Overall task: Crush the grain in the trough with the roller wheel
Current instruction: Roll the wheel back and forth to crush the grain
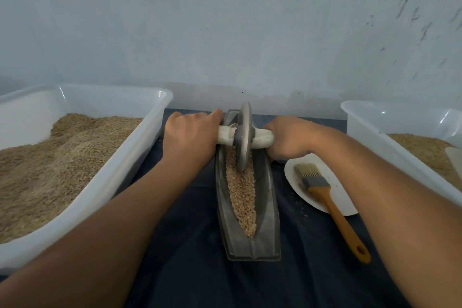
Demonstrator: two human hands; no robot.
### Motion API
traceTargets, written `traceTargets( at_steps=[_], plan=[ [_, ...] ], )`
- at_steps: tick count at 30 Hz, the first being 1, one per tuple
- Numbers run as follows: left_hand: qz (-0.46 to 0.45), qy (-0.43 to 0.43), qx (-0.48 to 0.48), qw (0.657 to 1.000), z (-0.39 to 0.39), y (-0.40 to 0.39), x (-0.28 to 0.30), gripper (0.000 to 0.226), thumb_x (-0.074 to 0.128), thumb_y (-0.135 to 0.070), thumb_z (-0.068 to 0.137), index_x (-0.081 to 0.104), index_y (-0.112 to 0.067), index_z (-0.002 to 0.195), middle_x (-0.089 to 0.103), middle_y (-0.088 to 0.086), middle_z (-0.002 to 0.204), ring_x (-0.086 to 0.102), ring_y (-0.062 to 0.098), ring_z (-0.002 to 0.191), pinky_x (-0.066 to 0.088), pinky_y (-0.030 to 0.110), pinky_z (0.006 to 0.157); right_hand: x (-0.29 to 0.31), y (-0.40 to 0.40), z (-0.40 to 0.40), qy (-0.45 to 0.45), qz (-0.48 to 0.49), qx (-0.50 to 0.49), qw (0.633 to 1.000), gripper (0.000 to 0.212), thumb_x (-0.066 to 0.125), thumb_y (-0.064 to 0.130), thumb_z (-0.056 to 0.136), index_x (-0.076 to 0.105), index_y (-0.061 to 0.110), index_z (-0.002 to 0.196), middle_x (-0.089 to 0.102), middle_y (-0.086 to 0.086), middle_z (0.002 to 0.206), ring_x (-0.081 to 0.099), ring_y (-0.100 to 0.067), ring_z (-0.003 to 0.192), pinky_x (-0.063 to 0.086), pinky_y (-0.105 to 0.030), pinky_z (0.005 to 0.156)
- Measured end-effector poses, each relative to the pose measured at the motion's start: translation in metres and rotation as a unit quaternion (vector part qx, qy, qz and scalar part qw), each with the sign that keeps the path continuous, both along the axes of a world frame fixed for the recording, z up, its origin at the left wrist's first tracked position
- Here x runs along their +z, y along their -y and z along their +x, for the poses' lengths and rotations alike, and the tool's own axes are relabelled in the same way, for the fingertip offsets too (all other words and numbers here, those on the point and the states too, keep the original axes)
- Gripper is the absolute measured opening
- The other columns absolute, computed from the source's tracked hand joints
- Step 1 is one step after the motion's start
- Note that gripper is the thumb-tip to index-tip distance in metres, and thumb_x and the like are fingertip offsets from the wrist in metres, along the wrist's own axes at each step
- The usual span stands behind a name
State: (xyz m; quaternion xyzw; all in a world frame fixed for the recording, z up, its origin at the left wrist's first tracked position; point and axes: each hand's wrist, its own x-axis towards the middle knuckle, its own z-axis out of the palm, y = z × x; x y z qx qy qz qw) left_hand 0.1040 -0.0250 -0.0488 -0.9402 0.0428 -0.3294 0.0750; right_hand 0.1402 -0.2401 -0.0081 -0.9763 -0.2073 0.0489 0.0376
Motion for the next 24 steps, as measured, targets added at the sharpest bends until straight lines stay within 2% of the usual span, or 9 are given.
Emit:
traceTargets(
  at_steps=[5,8,10,14,18,21,24],
  plan=[
    [0.005,0.008,0.003,1.000,-0.010,0.000,-0.005,0.021,0.062,-0.032,0.089,0.053,-0.033,0.108,0.063,-0.007,0.081,0.061,0.018,0.069,0.034,0.034,0.066,-0.009,0.004,-0.009,0.073,-0.024,-0.006,0.997,0.009,0.061,0.035,0.072,0.055,0.038,0.078,0.061,0.012,0.078,0.057,-0.009,0.070,0.038,-0.028,0.054],
    [0.016,0.010,0.006,1.000,-0.018,0.002,-0.005,0.023,0.063,-0.027,0.087,0.052,-0.032,0.106,0.061,-0.007,0.081,0.060,0.017,0.068,0.033,0.034,0.065,-0.019,0.007,-0.019,0.137,-0.028,-0.015,0.990,0.012,0.057,0.040,0.072,0.053,0.038,0.084,0.059,0.013,0.076,0.055,-0.011,0.066,0.035,-0.028,0.051],
    [0.029,0.001,0.013,0.999,-0.023,0.004,-0.002,0.024,0.065,-0.025,0.086,0.051,-0.031,0.104,0.059,-0.007,0.079,0.058,0.017,0.067,0.032,0.034,0.065,-0.024,0.009,-0.026,0.163,-0.019,-0.025,0.986,0.011,0.057,0.043,0.074,0.050,0.038,0.081,0.057,0.013,0.073,0.053,-0.010,0.063,0.032,-0.028,0.050],
    [0.025,-0.008,0.008,1.000,-0.038,0.005,-0.002,0.027,0.067,-0.023,0.084,0.051,-0.031,0.104,0.057,-0.007,0.080,0.057,0.016,0.067,0.036,0.033,0.066,-0.034,0.011,-0.043,0.220,-0.007,-0.038,0.975,0.014,0.054,0.045,0.074,0.048,0.037,0.084,0.054,0.010,0.069,0.049,-0.015,0.059,0.029,-0.030,0.050],
    [0.007,-0.011,-0.008,1.000,-0.054,0.003,-0.004,0.031,0.068,-0.026,0.083,0.050,-0.032,0.107,0.060,-0.007,0.086,0.060,0.017,0.075,0.041,0.035,0.073,-0.034,0.009,-0.061,0.249,-0.011,-0.035,0.968,0.017,0.054,0.045,0.079,0.049,0.034,0.092,0.055,0.007,0.069,0.053,-0.020,0.061,0.035,-0.032,0.052],
    [0.005,-0.020,-0.015,1.000,-0.063,0.004,-0.001,0.031,0.066,-0.028,0.084,0.049,-0.034,0.109,0.059,-0.009,0.091,0.060,0.016,0.081,0.042,0.035,0.077,-0.036,0.010,-0.075,0.270,-0.011,-0.045,0.962,0.016,0.056,0.039,0.082,0.045,0.030,0.089,0.053,0.005,0.065,0.050,-0.020,0.056,0.032,-0.031,0.049],
    [0.001,-0.039,-0.022,0.999,-0.071,0.004,0.003,0.035,0.065,-0.033,0.085,0.046,-0.037,0.114,0.059,-0.009,0.094,0.060,0.015,0.086,0.040,0.034,0.078,-0.037,0.012,-0.085,0.265,-0.005,-0.046,0.963,0.018,0.057,0.038,0.083,0.041,0.029,0.086,0.055,0.005,0.065,0.053,-0.022,0.057,0.044,-0.035,0.053]
  ],
)
